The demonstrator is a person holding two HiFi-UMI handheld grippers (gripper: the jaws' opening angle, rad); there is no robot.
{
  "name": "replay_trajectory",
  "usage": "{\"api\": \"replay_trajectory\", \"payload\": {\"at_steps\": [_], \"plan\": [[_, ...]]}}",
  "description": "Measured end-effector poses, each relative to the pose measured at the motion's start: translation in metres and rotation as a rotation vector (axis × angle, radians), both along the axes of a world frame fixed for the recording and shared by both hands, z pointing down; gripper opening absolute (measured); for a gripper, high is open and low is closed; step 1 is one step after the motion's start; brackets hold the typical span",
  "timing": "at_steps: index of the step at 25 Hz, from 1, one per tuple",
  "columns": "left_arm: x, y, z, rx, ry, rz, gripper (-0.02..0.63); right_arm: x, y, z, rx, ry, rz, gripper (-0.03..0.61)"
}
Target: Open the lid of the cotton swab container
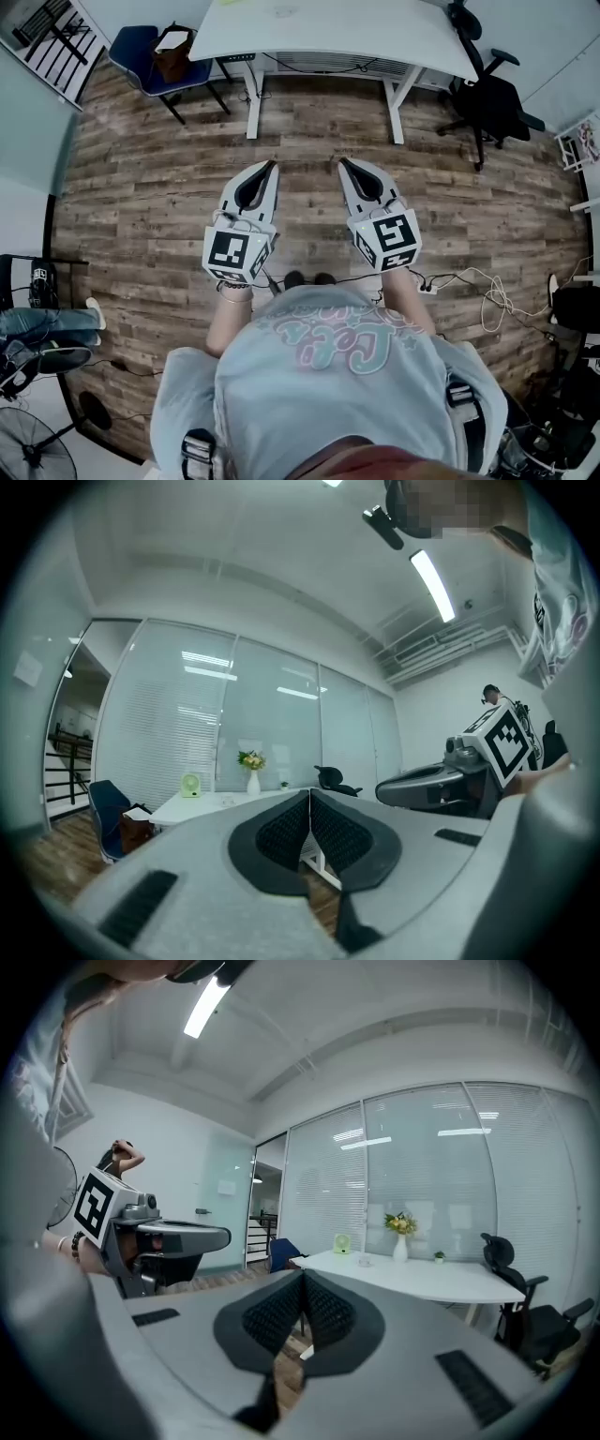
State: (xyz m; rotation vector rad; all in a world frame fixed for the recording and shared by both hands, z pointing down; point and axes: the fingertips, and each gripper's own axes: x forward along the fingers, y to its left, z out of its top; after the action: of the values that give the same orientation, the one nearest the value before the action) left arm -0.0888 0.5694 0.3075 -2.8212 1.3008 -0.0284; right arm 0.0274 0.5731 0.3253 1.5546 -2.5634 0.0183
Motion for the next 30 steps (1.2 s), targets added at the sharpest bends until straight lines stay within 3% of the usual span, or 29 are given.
{"api": "replay_trajectory", "payload": {"at_steps": [7,9,10,11,13,16,19,30], "plan": [[0.003,-0.002,-0.002,0.006,0.019,-0.025,0.03,-0.003,0.0,-0.004,0.019,-0.078,-0.011,0.005],[0.003,-0.004,0.0,-0.005,0.015,-0.044,0.123,-0.002,-0.001,-0.005,0.032,-0.089,0.003,0.005],[0.002,-0.006,0.002,-0.015,0.014,-0.053,0.198,0.0,-0.002,-0.007,0.042,-0.098,0.02,0.03],[0.001,-0.007,0.003,-0.023,0.019,-0.065,0.234,0.004,-0.003,-0.01,0.057,-0.113,0.046,0.133],[-0.006,-0.01,0.001,-0.022,0.044,-0.088,0.263,0.013,-0.004,-0.022,0.113,-0.152,0.108,0.246],[-0.016,-0.011,-0.004,-0.007,0.067,-0.104,0.28,0.021,-0.002,-0.037,0.206,-0.169,0.166,0.318],[-0.022,-0.011,-0.007,-0.002,0.08,-0.11,0.285,0.019,-0.003,-0.035,0.206,-0.172,0.165,0.318],[-0.043,-0.021,-0.004,-0.011,0.076,-0.09,0.286,-0.029,-0.02,-0.002,0.053,-0.109,0.058,0.318]]}}
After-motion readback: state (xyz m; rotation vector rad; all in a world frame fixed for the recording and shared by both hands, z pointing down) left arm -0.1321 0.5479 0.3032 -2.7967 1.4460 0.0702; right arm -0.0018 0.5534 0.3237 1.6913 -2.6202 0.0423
